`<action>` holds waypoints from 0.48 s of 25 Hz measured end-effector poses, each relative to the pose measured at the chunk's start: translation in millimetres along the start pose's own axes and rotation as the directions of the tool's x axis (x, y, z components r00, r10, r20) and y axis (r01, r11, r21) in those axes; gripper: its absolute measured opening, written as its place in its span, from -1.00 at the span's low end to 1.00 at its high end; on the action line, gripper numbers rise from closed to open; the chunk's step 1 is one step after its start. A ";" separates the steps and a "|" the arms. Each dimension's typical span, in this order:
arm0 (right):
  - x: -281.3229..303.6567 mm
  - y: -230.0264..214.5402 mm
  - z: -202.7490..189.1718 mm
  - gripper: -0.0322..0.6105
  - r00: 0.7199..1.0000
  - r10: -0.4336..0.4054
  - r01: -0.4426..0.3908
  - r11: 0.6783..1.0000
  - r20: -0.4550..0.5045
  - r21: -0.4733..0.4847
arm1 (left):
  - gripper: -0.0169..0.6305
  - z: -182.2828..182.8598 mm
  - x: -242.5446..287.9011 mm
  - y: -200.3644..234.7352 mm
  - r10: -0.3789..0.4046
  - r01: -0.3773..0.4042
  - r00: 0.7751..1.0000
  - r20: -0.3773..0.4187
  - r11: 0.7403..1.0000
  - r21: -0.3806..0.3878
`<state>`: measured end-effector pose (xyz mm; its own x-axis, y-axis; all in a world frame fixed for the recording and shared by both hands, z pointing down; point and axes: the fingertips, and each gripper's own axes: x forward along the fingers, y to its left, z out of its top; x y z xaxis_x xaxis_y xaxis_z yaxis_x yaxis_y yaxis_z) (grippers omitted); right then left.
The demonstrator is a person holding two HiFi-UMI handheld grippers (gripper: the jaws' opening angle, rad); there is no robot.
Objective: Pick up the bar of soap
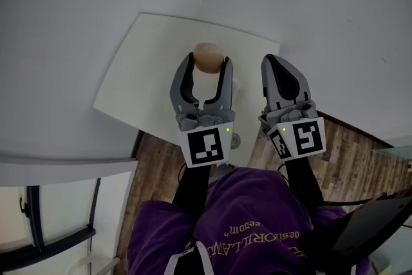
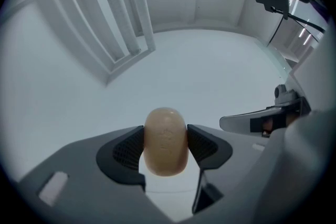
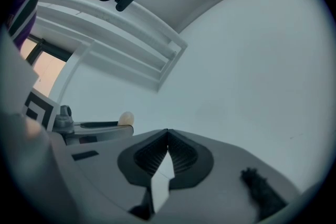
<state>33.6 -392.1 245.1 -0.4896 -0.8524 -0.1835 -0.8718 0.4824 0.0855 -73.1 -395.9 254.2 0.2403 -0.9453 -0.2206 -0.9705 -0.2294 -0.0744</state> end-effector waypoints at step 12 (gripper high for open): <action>-1.4 -2.3 5.6 -0.88 1.000 0.011 -0.011 0.999 -0.003 -0.031 | -0.12 3.6 -0.6 -6.2 -0.007 0.007 1.000 0.004 1.000 0.011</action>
<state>36.4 -390.9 239.7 -0.4990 -0.8478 -0.1793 -0.8665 0.4851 0.1178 -67.1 -393.1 251.3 0.2473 -0.9427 -0.2240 -0.9685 -0.2334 -0.0869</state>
